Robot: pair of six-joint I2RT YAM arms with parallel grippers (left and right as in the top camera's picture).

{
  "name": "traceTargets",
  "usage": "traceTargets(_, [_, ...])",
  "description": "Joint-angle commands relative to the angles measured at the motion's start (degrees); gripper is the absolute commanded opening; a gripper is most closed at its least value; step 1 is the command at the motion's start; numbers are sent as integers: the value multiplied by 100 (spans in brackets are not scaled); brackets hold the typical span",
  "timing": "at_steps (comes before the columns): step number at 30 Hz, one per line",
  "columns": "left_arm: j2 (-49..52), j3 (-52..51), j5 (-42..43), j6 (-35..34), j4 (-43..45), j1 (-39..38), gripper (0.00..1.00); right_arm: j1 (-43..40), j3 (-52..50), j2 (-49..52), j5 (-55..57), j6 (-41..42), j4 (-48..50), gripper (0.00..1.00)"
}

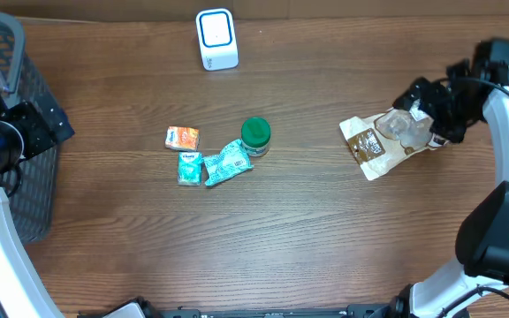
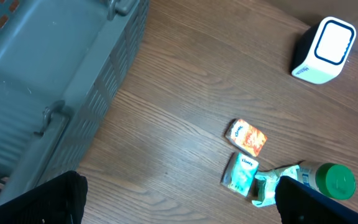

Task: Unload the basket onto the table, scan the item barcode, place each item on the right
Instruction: 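Reach the right gripper over the green-lidded jar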

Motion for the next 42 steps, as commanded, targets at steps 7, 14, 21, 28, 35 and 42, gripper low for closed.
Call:
traceTargets(7, [20,48,57,-81,7,24,100,1670,553,-13,-79,-254,339,100])
traceTargets(14, [20,48,57,-81,7,24,99,3034,468,7,-229,-223,1390,97])
traceTargets(21, [20,48,57,-81,7,24,100,4339,483,323,1670,-39,1871,96])
traceTargets(28, [20,48,57,-81,7,24,99,4649,485,809,1991,-94,1871,96])
traceTargets(35, [20,48,57,-81,7,24,100,4656,483,1130,1961,-509,1980,100])
traceTargets(42, [20,48,57,-81,7,24,99,4715,479,1410,1928,-555,2026,100])
